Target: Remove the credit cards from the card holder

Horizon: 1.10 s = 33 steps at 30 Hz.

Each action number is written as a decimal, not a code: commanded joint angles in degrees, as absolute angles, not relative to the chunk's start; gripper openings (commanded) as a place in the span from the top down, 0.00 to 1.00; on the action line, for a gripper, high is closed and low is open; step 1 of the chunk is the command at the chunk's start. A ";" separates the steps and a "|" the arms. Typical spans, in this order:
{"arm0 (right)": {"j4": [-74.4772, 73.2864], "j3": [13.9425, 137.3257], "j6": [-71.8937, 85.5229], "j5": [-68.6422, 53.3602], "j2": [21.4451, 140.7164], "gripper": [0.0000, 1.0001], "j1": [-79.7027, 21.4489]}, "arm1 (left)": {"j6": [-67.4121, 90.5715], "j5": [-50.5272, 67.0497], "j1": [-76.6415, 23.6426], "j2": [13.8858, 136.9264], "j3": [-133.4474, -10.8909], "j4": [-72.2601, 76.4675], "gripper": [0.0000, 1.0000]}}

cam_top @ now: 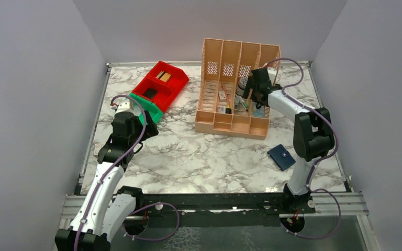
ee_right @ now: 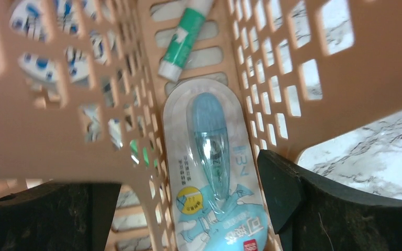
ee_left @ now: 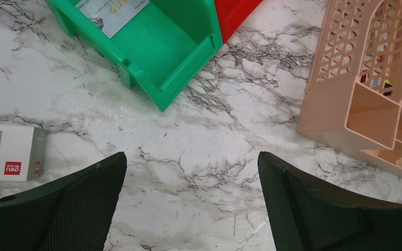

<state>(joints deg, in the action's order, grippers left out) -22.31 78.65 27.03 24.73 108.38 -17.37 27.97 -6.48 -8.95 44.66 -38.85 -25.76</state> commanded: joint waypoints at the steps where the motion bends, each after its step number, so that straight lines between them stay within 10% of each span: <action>1: -22.58 76.08 31.17 25.85 108.14 0.01 -9.32 | 28.21 -6.68 -8.53 44.31 -38.50 -25.26 0.01; 24: -20.56 67.81 28.52 -17.61 83.37 0.00 -0.46 | 27.87 -4.65 -8.49 46.15 -39.03 -25.33 0.01; 33: -28.32 58.97 24.92 -12.16 78.17 0.01 -2.37 | 28.07 -3.76 -8.44 45.58 -38.79 -25.58 0.01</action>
<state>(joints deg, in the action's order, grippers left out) -24.88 65.54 25.63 -11.11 80.82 -2.50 27.97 -5.34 -8.73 46.54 -38.85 -25.78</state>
